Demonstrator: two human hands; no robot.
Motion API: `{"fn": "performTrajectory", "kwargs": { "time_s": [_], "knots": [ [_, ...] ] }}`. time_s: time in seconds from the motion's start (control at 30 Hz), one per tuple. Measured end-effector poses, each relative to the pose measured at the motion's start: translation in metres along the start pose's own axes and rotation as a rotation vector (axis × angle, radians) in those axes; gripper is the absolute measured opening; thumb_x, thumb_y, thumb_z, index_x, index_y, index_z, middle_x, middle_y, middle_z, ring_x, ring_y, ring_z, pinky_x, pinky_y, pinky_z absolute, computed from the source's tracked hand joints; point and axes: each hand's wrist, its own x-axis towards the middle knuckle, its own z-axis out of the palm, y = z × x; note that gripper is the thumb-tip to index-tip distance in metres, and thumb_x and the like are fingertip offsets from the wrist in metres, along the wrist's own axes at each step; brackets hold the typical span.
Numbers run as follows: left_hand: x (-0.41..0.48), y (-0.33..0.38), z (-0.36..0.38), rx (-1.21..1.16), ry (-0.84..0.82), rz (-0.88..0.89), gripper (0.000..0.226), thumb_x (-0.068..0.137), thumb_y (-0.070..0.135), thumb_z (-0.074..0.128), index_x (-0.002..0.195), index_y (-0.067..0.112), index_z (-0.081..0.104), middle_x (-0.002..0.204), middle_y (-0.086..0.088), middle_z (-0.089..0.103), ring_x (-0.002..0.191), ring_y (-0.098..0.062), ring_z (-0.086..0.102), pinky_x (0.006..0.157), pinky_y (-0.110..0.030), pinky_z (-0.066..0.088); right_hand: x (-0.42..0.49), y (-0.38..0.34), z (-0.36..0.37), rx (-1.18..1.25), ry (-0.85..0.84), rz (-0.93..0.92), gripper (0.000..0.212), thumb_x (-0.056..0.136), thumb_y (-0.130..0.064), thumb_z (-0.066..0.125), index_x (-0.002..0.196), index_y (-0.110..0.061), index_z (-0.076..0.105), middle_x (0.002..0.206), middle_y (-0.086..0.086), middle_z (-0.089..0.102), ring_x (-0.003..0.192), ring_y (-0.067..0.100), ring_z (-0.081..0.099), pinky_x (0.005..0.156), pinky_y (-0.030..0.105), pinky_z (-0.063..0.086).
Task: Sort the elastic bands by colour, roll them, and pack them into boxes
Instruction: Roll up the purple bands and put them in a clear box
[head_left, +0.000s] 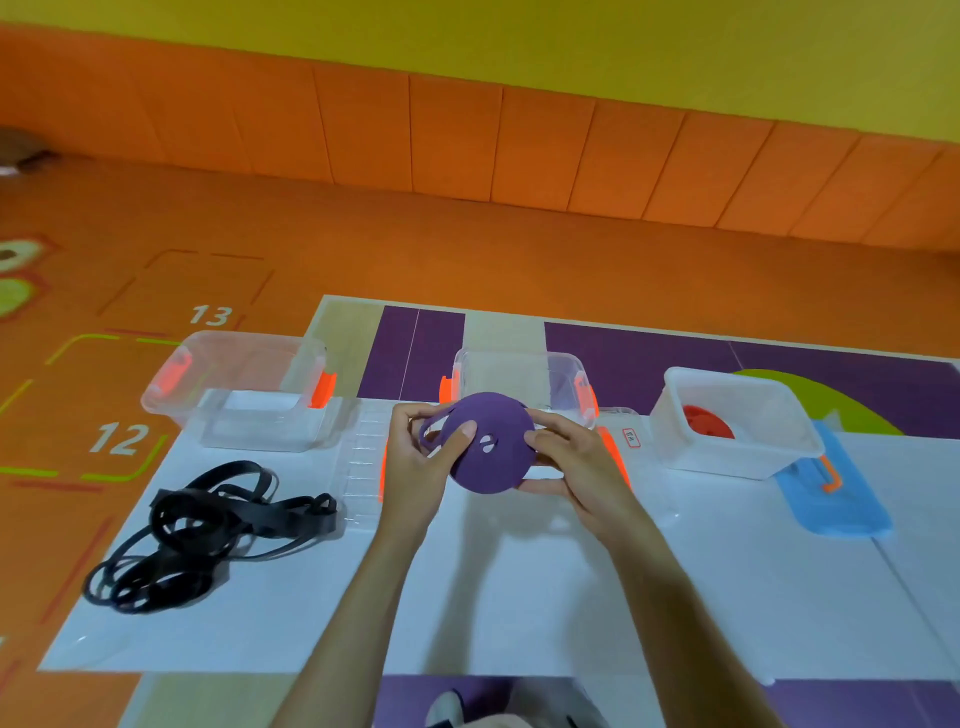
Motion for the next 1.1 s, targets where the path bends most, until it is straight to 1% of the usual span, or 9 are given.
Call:
{"fn": "performTrajectory", "kwargs": {
  "time_s": [0.17, 0.27, 0.4, 0.5, 0.63, 0.77, 0.83, 0.93, 1.1],
  "knots": [
    [0.012, -0.015, 0.013, 0.053, -0.032, -0.082, 0.036, 0.085, 0.026, 0.088, 0.115, 0.025, 0.068, 0.122, 0.005, 0.069, 0.111, -0.019, 0.069, 0.088, -0.027, 0.057, 0.01, 0.019, -0.011, 0.104, 0.153, 0.05, 0.029, 0.101, -0.008, 0.065, 0.125, -0.021, 0.076, 0.118, 0.014, 0.078, 0.106, 0.032, 0.077, 0.079, 0.05, 0.066],
    [0.019, -0.029, 0.016, 0.134, -0.101, -0.141, 0.042, 0.082, 0.033, 0.082, 0.122, 0.031, 0.067, 0.131, 0.006, 0.063, 0.118, -0.02, 0.065, 0.095, -0.036, 0.059, 0.021, 0.032, -0.015, 0.138, 0.224, 0.124, 0.027, 0.102, -0.006, 0.063, 0.123, -0.017, 0.076, 0.113, 0.018, 0.078, 0.105, 0.037, 0.077, 0.077, 0.05, 0.066],
    [0.039, -0.042, 0.022, 0.156, -0.181, -0.261, 0.05, 0.085, 0.029, 0.082, 0.132, 0.038, 0.067, 0.137, 0.008, 0.059, 0.116, -0.026, 0.068, 0.09, -0.047, 0.065, 0.048, 0.039, -0.027, 0.147, 0.255, 0.199, 0.026, 0.101, -0.004, 0.063, 0.12, -0.014, 0.076, 0.111, 0.021, 0.078, 0.101, 0.038, 0.078, 0.078, 0.052, 0.066],
    [0.062, -0.053, 0.038, 0.178, -0.136, -0.252, 0.051, 0.088, 0.013, 0.086, 0.133, 0.032, 0.071, 0.136, 0.006, 0.065, 0.119, -0.025, 0.069, 0.093, -0.044, 0.064, 0.073, 0.041, -0.041, 0.113, 0.266, 0.196, 0.028, 0.101, -0.004, 0.063, 0.123, -0.017, 0.074, 0.109, 0.016, 0.079, 0.099, 0.033, 0.079, 0.079, 0.052, 0.066],
    [0.097, -0.071, 0.069, 0.189, -0.047, -0.28, 0.05, 0.083, 0.012, 0.09, 0.128, 0.027, 0.074, 0.128, -0.001, 0.073, 0.109, -0.025, 0.076, 0.089, -0.046, 0.066, 0.117, 0.038, -0.065, 0.008, 0.32, 0.157, 0.027, 0.098, 0.001, 0.068, 0.12, -0.015, 0.072, 0.1, 0.013, 0.078, 0.089, 0.028, 0.08, 0.072, 0.047, 0.068],
    [0.141, -0.1, 0.093, 0.272, 0.011, -0.29, 0.05, 0.076, 0.003, 0.093, 0.119, 0.014, 0.071, 0.118, 0.0, 0.072, 0.108, -0.021, 0.073, 0.087, -0.051, 0.065, 0.169, 0.04, -0.088, -0.105, 0.304, 0.222, 0.02, 0.099, 0.001, 0.064, 0.117, -0.004, 0.067, 0.096, 0.018, 0.074, 0.085, 0.031, 0.075, 0.068, 0.036, 0.065],
    [0.163, -0.118, 0.103, 0.32, -0.012, -0.32, 0.049, 0.075, -0.002, 0.092, 0.117, 0.009, 0.07, 0.115, 0.002, 0.071, 0.107, -0.017, 0.073, 0.088, -0.052, 0.064, 0.192, 0.046, -0.097, -0.16, 0.311, 0.286, 0.021, 0.099, -0.003, 0.065, 0.119, -0.003, 0.066, 0.097, 0.018, 0.073, 0.09, 0.035, 0.073, 0.077, 0.046, 0.063],
    [0.192, -0.146, 0.112, 0.411, -0.046, -0.355, 0.048, 0.075, -0.01, 0.089, 0.117, 0.001, 0.068, 0.113, -0.005, 0.07, 0.119, -0.035, 0.069, 0.091, -0.051, 0.062, 0.223, 0.06, -0.107, -0.275, 0.282, 0.401, 0.023, 0.095, -0.014, 0.071, 0.117, -0.009, 0.066, 0.105, 0.018, 0.074, 0.1, 0.038, 0.073, 0.096, 0.057, 0.059],
    [0.225, -0.186, 0.12, 0.591, -0.099, -0.471, 0.053, 0.077, -0.006, 0.09, 0.123, 0.0, 0.065, 0.123, -0.022, 0.07, 0.11, -0.042, 0.07, 0.094, -0.046, 0.06, 0.262, 0.086, -0.111, -0.377, 0.136, 0.555, 0.035, 0.09, -0.025, 0.075, 0.117, -0.013, 0.056, 0.11, 0.012, 0.072, 0.104, 0.032, 0.074, 0.095, 0.052, 0.061]
  ]
}}
